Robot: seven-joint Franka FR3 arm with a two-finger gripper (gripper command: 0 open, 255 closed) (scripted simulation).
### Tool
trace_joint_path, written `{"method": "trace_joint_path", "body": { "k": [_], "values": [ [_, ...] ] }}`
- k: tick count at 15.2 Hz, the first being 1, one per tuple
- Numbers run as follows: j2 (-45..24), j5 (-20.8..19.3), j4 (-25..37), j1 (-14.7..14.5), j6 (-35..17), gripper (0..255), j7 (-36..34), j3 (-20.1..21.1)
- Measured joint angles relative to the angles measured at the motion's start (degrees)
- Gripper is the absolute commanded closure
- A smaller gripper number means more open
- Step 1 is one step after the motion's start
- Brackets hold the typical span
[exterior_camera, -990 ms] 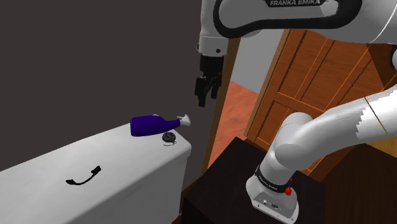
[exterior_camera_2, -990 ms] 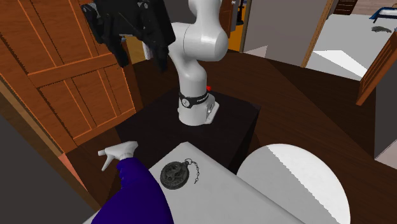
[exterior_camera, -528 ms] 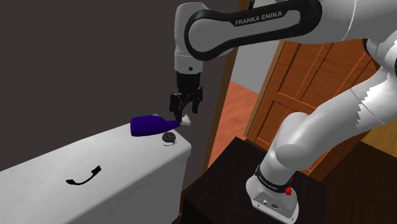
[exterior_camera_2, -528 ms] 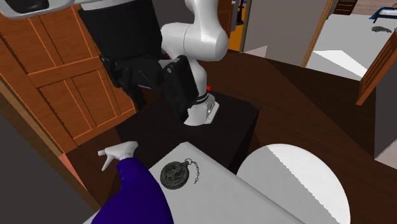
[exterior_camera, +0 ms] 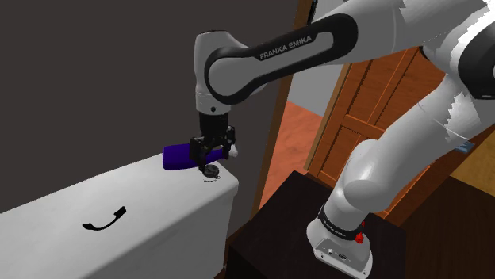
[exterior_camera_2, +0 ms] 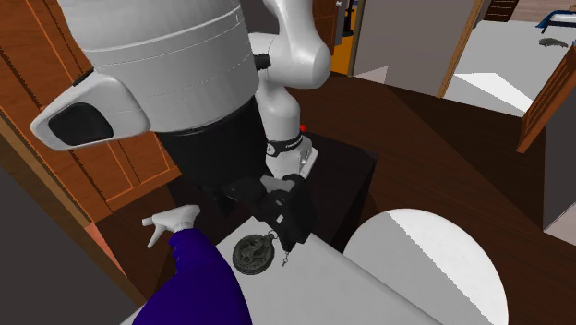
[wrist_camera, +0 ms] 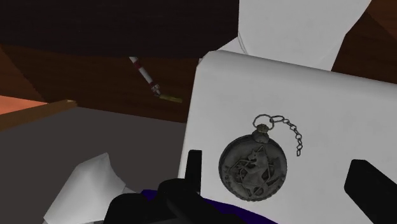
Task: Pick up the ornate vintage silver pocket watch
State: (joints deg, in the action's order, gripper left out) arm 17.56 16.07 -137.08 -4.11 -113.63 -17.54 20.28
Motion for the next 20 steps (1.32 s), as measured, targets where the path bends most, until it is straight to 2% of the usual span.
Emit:
{"method": "trace_joint_path", "body": {
  "k": [5, 6, 16, 20],
  "values": [
    [-1.97, 0.09, -1.89, -0.05, -3.86, 0, 0.08, 0.58],
    [-2.13, 0.1, -2.13, -0.05, -4.26, 255, 0.12, 0.62],
    [-2.28, 0.11, -2.34, -0.05, -4.67, 255, 0.17, 0.65],
    [-1.03, 0.09, -1.01, -0.05, -2.1, 255, -0.05, 0.36]
  ]
}}
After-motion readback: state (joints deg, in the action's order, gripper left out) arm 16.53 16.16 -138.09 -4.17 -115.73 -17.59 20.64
